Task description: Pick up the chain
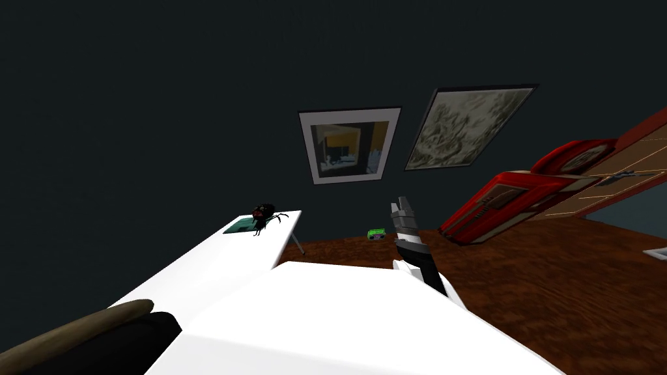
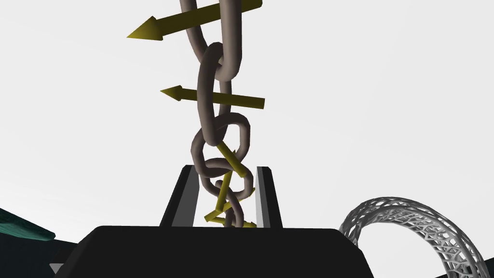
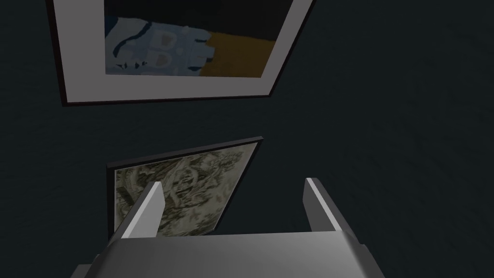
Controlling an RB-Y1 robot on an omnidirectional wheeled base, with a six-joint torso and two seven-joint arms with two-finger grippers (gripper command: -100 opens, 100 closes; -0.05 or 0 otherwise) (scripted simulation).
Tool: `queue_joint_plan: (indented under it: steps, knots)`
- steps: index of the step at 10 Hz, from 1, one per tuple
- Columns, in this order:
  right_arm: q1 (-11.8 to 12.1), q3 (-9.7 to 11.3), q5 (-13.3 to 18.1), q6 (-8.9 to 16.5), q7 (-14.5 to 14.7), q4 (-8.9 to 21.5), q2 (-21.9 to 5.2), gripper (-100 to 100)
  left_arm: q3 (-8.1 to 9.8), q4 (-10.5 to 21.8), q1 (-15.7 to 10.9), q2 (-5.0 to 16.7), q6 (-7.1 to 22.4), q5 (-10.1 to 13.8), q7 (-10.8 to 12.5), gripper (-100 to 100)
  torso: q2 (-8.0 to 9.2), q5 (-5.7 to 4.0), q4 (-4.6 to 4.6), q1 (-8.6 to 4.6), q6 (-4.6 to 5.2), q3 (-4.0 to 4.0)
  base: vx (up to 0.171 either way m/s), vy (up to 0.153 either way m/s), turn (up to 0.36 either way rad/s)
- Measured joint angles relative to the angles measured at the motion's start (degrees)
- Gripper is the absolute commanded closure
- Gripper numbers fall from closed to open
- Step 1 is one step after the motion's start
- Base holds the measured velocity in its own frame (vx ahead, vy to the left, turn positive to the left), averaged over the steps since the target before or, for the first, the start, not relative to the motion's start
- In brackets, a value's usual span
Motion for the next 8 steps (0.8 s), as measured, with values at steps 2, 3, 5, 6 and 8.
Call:
queue_joint_plan:
  steps: [2,3,5,6,8]
  knots:
    - [0.0,0.0,0.0,0.0,0.0,0.0,0.0,0,1.05,-2.9,0.9,0.7,2.0,1.6,-1.5,100,0.00,-0.06,-0.01,0.00,-0.04,-0.01,-0.014,0.040,0.084]
    - [0.0,0.0,0.0,0.0,0.0,0.0,0.0,0,1.69,-4.4,1.5,1.0,3.2,2.4,-2.4,100,0.00,-0.02,-0.01,-0.01,0.00,0.00,-0.012,0.021,-0.002]
    - [0.0,0.0,0.0,0.0,0.0,0.0,0.0,0,3.30,-8.2,2.9,1.5,5.4,3.8,-3.9,100,0.02,-0.06,0.00,-0.06,-0.02,0.01,-0.022,0.037,0.081]
    - [0.0,0.0,0.0,0.0,0.0,0.0,0.0,0,3.29,-9.5,2.7,1.9,6.5,4.7,-4.9,100,0.02,-0.02,0.00,-0.02,0.00,0.01,-0.016,0.062,0.110]
    - [0.0,0.0,0.0,0.0,0.0,0.0,0.0,0,4.80,-13.1,3.7,2.7,9.7,7.0,-7.3,100,-0.01,-0.02,-0.03,0.03,-0.01,-0.02,-0.011,0.039,0.030]
